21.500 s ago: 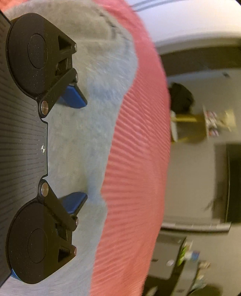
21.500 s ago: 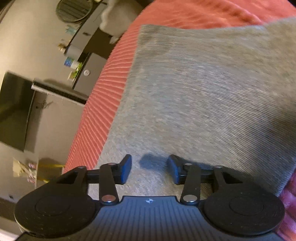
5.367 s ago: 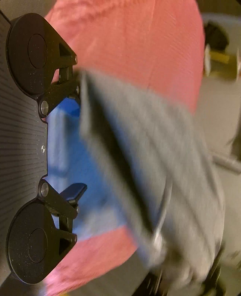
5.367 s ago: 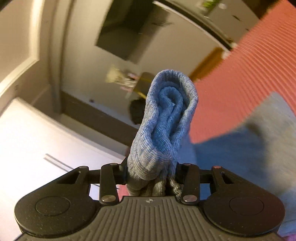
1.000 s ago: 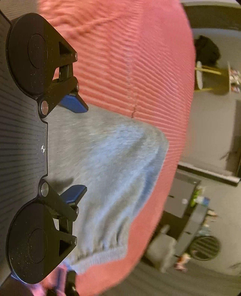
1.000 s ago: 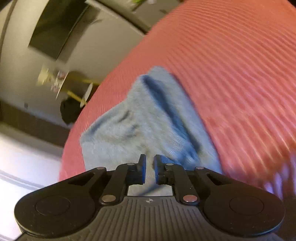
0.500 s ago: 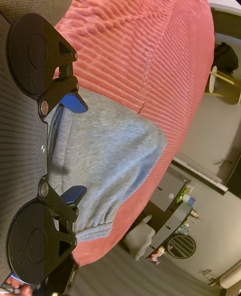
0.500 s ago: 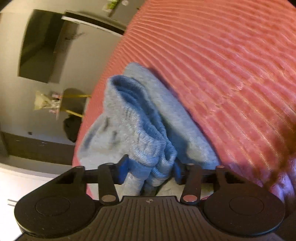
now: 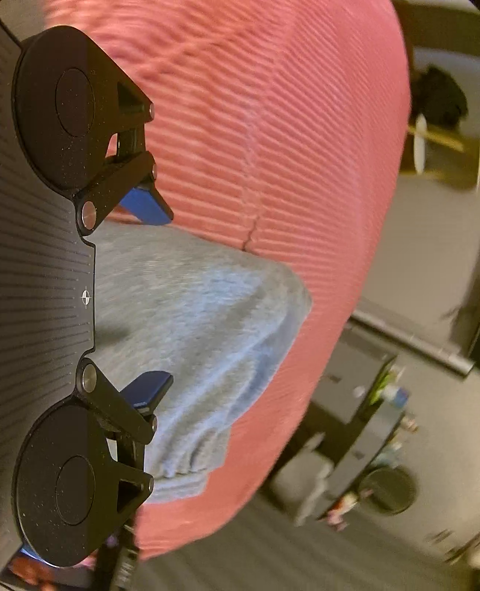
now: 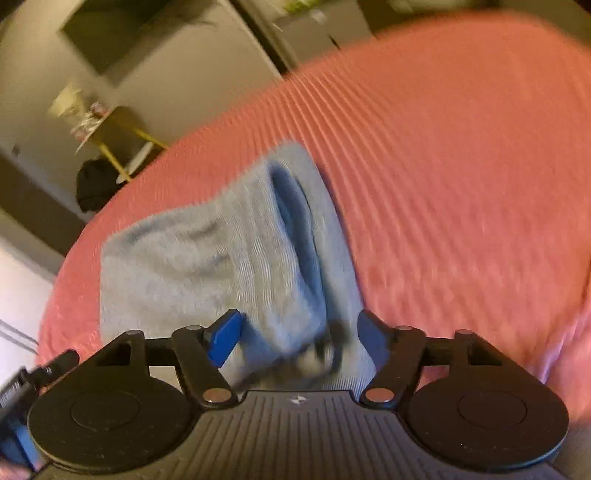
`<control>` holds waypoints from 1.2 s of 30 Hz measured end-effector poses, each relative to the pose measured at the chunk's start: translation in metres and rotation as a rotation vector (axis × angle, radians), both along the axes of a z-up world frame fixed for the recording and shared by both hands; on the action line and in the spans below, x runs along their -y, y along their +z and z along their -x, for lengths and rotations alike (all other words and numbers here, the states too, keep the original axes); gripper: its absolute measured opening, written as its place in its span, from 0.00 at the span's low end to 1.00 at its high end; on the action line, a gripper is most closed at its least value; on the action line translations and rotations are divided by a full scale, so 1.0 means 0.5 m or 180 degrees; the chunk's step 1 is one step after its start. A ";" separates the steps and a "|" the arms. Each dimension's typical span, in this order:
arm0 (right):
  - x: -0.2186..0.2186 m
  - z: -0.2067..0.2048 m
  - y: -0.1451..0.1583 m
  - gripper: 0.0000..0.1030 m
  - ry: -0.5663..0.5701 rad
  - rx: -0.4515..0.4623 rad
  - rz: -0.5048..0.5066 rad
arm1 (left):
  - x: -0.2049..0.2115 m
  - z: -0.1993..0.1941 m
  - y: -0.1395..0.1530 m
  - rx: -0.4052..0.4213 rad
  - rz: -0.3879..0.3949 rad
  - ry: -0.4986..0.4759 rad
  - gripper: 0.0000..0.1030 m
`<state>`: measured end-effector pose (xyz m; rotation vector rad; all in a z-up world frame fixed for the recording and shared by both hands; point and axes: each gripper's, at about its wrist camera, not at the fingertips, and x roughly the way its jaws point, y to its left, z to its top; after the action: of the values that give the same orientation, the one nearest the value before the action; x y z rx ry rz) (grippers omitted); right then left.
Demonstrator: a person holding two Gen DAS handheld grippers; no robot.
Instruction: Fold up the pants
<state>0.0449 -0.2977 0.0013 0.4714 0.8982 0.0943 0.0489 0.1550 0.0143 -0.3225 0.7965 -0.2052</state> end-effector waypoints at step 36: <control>0.012 -0.142 -0.098 0.57 0.0658 0.0049 -0.0864 | 0.064 -0.163 -0.082 -0.0081 -0.0089 -0.0650 0.44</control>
<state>0.1161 -0.3040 -0.0477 0.6276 0.9216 0.4120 0.1306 0.1229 -0.0267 -0.2174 0.8569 -0.3817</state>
